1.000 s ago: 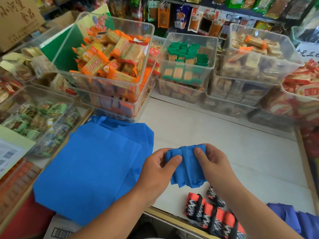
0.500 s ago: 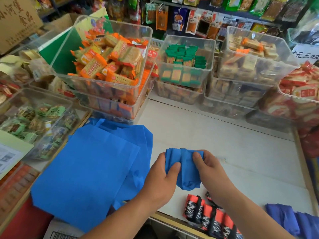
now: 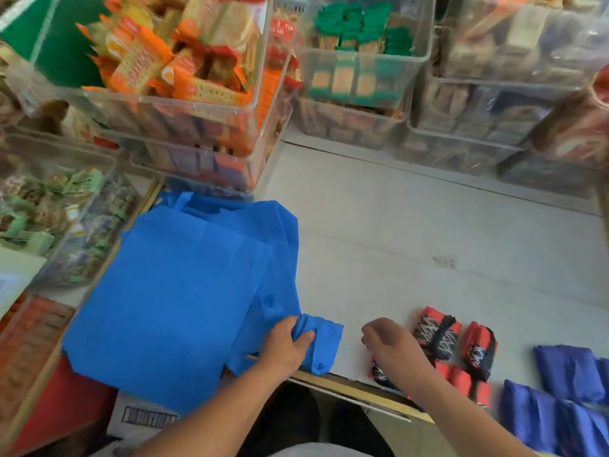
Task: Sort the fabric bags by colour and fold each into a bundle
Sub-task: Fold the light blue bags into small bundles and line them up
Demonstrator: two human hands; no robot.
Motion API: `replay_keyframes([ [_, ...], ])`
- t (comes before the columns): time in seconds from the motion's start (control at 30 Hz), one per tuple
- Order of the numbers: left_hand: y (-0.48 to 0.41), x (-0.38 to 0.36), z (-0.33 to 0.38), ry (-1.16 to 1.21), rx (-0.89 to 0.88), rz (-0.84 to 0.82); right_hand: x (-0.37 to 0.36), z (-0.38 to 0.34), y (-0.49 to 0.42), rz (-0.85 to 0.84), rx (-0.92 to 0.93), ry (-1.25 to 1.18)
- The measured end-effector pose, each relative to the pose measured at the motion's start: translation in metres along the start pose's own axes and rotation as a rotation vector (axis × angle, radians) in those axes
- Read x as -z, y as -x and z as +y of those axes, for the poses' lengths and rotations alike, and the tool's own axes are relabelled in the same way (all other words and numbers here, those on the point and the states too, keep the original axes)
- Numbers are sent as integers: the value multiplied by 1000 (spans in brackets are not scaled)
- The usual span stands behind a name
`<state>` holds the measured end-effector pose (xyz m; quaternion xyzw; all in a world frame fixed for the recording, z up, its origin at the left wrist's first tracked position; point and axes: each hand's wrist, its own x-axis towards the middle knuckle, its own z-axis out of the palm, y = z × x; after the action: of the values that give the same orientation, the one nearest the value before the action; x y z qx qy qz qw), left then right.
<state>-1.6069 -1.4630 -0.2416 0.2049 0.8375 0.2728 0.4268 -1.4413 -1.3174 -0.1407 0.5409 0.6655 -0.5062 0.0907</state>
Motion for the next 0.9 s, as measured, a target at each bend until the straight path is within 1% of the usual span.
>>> replay_keyframes([
  [0.1,-9,-11,-7,12,-1,41,-21,22,2,-40,-27,1],
  [0.2,-7,-8,-2,-39,-47,123,-28,27,4,-44,-11,27],
  [0.27,0,-2,3,-113,-63,154,-27,23,4,-48,18,70],
  [0.37,17,7,7,-256,-39,147,-32,17,5,-72,109,201],
  [0.4,23,9,6,-220,-35,137,-36,16,4,-67,160,266],
  [0.5,42,15,-4,-16,-29,113,-53,13,-4,-37,313,399],
  [0.53,48,20,-9,3,-29,145,-59,11,-6,-49,340,421],
  [0.63,64,48,-25,-11,-40,331,-69,-1,-4,-115,369,438],
  [0.7,69,74,-36,-84,-24,391,-78,-14,1,-149,379,382],
  [0.8,64,110,-49,-269,9,389,-89,-40,3,-210,370,274],
  [0.9,49,127,-59,-447,94,265,-102,-62,-3,-237,360,222],
])
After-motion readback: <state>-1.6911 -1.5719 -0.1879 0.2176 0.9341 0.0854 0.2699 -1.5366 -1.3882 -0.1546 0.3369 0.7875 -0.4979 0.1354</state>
